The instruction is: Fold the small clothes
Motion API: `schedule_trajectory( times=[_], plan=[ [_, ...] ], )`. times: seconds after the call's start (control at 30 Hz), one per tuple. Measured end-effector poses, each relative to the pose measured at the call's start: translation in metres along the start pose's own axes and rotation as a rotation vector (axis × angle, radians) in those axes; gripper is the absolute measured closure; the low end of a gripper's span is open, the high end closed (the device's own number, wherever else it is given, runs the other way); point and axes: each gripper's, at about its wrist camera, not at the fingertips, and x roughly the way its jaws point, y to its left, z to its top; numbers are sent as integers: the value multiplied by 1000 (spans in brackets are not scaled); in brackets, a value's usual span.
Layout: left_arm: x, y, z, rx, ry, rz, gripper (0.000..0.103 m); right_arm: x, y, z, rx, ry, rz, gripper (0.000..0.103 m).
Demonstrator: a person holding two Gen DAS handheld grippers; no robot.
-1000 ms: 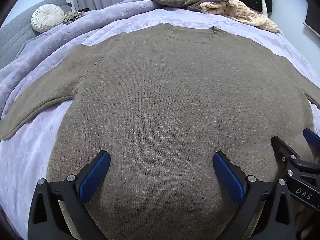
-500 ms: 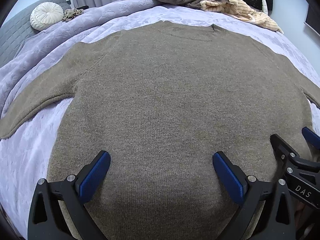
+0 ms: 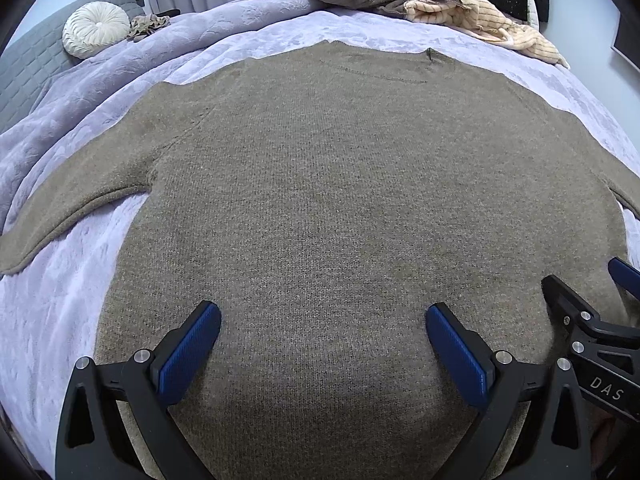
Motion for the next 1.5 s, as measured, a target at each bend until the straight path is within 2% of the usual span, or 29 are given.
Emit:
schedule_trajectory(
  times=[0.2,0.33,0.4,0.47,0.57,0.7,0.83,1.03,1.33,1.5],
  plan=[
    [0,-3,8,-34,95,30,0,0,-3,13,-22,144,34,1],
    [1,1,12,-30,148,12,0,-4,-4,14,-25,199,38,0],
    [-3,4,15,-40,170,15,0,-13,-6,17,-16,188,28,0],
    [-15,8,16,-70,141,45,0,-27,-7,17,-24,157,26,0],
    [-34,12,20,-112,96,9,0,-46,-7,19,-26,111,33,0],
    [-49,11,29,-112,109,9,0,-62,-11,29,-19,68,42,0],
    [-66,4,36,-109,84,39,0,-75,-17,36,-25,26,26,0],
    [-76,-8,50,-109,76,25,0,-91,-25,39,-18,-25,26,0],
    [-92,-57,72,-22,33,-2,0,-96,-55,46,31,-65,-11,0],
    [-94,-91,85,17,29,-21,0,-96,-84,50,75,-75,-44,0]
  ],
)
